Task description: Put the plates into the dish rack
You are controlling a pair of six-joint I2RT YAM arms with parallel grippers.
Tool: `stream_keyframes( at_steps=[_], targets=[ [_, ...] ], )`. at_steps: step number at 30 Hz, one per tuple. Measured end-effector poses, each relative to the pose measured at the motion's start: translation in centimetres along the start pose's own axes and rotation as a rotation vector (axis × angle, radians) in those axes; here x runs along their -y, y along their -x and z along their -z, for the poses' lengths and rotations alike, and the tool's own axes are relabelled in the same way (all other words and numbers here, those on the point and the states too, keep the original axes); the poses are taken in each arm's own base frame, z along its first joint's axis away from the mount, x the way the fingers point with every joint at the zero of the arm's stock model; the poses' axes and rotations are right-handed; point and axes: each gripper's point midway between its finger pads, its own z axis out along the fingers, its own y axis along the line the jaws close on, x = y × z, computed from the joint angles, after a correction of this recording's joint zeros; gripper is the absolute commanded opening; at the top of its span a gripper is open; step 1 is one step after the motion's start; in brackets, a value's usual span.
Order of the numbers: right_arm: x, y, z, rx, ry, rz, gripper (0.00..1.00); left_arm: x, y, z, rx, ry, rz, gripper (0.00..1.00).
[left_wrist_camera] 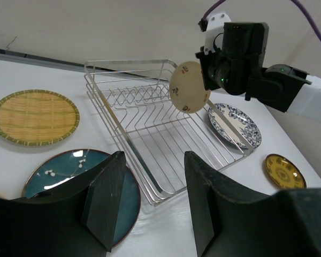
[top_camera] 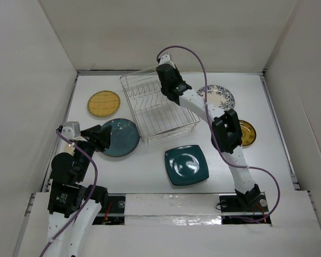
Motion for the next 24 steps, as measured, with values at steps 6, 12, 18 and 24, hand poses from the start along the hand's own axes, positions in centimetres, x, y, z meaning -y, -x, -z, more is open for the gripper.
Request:
stream_keyframes(
  at_steps=[6,12,18,24],
  targets=[
    [-2.1,-2.2,-0.8,-0.035,0.026,0.009,0.08,0.0,0.0,0.0,0.0,0.0,0.0,0.45],
    [-2.5,-2.3,-0.9,-0.036,0.031,-0.036,0.51,0.0,0.0,0.0,0.0,0.0,0.0,0.45],
    [-0.2,-3.0,1.1,-0.059,0.08,-0.112,0.51,0.0,0.0,0.0,0.0,0.0,0.0,0.45],
    [12.6,-5.4,6.4,0.005,0.059,-0.598,0.0,0.1,0.1,0.1,0.006,-0.006,0.0,0.45]
  ],
)
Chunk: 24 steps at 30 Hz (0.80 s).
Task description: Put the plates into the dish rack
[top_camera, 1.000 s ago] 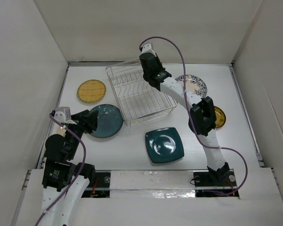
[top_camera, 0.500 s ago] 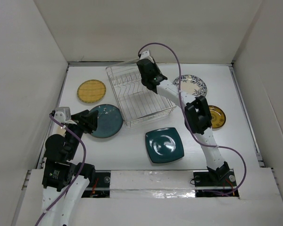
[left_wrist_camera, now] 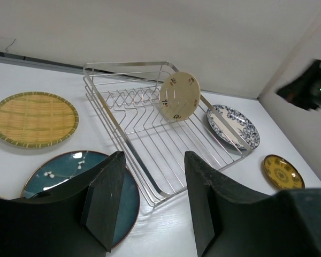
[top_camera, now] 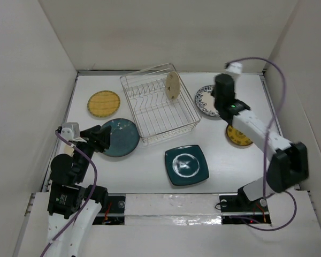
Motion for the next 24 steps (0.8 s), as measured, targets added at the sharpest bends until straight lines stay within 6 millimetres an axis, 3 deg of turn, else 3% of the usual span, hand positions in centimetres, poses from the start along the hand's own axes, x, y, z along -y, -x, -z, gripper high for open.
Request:
stream_keyframes(
  at_steps=[2,4,5,6,8,9,10,12,21,24],
  targets=[
    [7.5,0.2,1.5,0.044,-0.087,-0.165,0.0,0.1,0.2,0.2,0.007,-0.004,0.0,0.42],
    [14.9,-1.9,2.6,0.071,-0.199,-0.331,0.01,0.3,0.3,0.4,0.015,-0.014,0.0,0.39],
    [18.2,-4.2,3.1,0.061,-0.264,-0.39,0.05,0.4,0.4,0.5,0.019,-0.019,0.0,0.39],
    [21.0,-6.9,3.7,0.031,-0.326,-0.438,0.17,0.5,0.4,0.6,0.021,-0.024,0.0,0.39],
    [25.0,-13.0,4.9,-0.062,-0.419,-0.515,0.3,0.6,0.5,0.6,0.023,-0.03,0.001,0.39],
    [26.3,-15.9,5.6,-0.122,-0.453,-0.548,0.42,0.7,0.5,0.7,0.022,-0.034,0.001,0.39],
    [27.4,-18.3,6.5,-0.175,-0.485,-0.586,0.45,0.8,0.5,0.7,0.022,-0.037,0.001,0.39],
    [28.7,-20.9,7.7,-0.242,-0.529,-0.644,0.48,0.9,0.4,0.7,0.021,-0.042,0.002,0.39],
    [29.5,-21.1,7.6,-0.264,-0.49,-0.815,0.48,1.3,0.6,1.0,0.03,-0.06,0.003,0.4],
    [29.0,-22.2,6.9,-0.308,-0.462,-0.841,0.48,1.4,0.6,1.1,0.031,-0.064,0.004,0.4]
  ],
)
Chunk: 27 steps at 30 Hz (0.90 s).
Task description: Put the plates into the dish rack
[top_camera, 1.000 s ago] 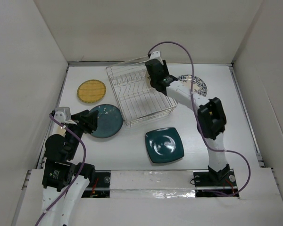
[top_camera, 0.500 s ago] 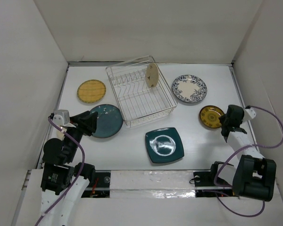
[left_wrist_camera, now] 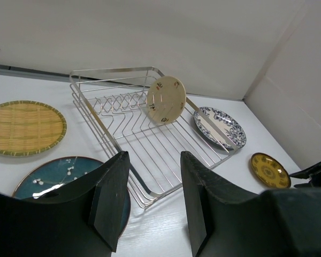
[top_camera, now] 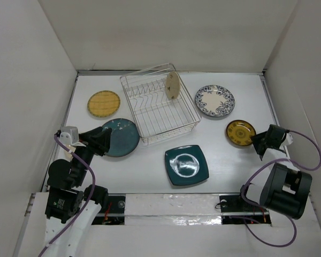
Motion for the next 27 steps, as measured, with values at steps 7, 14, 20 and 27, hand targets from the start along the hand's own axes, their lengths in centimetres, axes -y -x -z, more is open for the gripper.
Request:
stream_keyframes(
  at_steps=[7,14,20,27],
  targets=[
    [-0.4,-2.2,-1.8,-0.113,0.038,-0.024,0.36,0.0,0.0,0.0,0.0,0.0,0.0,0.41],
    [-1.1,-2.1,-2.1,-0.117,0.067,-0.055,0.06,0.0,0.0,0.0,0.0,0.0,0.0,0.41],
    [-1.4,-0.6,-1.2,-0.051,0.06,-0.06,0.0,0.0,0.0,0.0,0.0,0.0,0.0,0.41],
    [-8.5,3.1,5.3,0.168,0.219,0.044,0.0,-0.1,-0.2,-0.2,-0.007,0.003,0.0,0.41]
  ],
)
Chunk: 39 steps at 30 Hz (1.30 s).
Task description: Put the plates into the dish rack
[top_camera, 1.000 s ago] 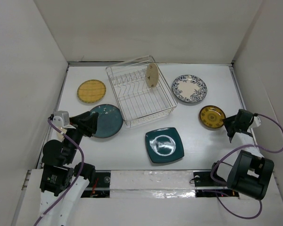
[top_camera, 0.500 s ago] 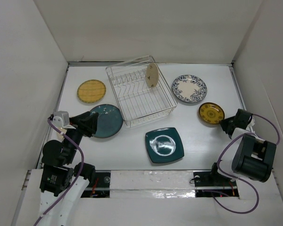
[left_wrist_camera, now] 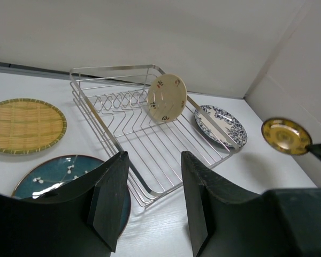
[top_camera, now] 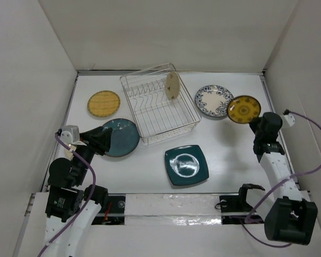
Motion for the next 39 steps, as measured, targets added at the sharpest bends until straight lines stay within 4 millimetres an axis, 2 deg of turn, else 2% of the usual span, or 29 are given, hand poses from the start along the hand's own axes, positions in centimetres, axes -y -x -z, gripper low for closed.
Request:
stream_keyframes(
  at_steps=[3,5,7,9,12,15,18,21,25,32,39],
  targets=[
    [-8.5,0.5,2.7,0.03,0.198,0.109,0.0,-0.1,-0.2,-0.1,-0.007,0.002,0.0,0.41],
    [-15.7,0.2,4.8,0.029,0.335,0.206,0.0,-0.1,-0.2,-0.2,-0.009,0.004,0.0,0.41],
    [-23.1,-1.1,6.6,0.04,0.435,0.329,0.0,-0.1,-0.3,-0.2,-0.013,0.005,0.0,0.41],
    [-29.4,-2.7,8.0,0.072,0.507,0.441,0.0,-0.1,-0.3,-0.3,-0.014,0.005,0.0,0.41],
    [-36.0,-6.2,8.4,0.116,0.526,0.626,0.0,-0.2,-0.4,-0.4,-0.02,0.007,0.0,0.41],
    [-39.9,-9.3,6.6,0.168,0.47,0.806,0.0,-0.2,-0.6,-0.5,-0.026,0.009,0.001,0.41],
    [-40.9,-12.3,3.9,0.217,0.369,0.986,0.0,-0.2,-0.6,-0.6,-0.03,0.011,0.0,0.41],
    [-40.4,-15.0,1.5,0.241,0.272,1.162,0.0,-0.3,-0.7,-0.7,-0.034,0.012,0.0,0.41],
    [-38.8,-17.0,-0.3,0.259,0.181,1.326,0.0,-0.3,-0.8,-0.8,-0.039,0.014,0.0,0.41],
    [-38.7,-18.1,0.2,0.262,0.184,1.359,0.0,-0.4,-1.0,-0.9,-0.047,0.018,0.001,0.41],
    [-37.5,-21.5,0.7,0.219,0.219,1.407,0.0,-0.6,-1.2,-1.1,-0.054,0.025,0.001,0.41]
  ],
)
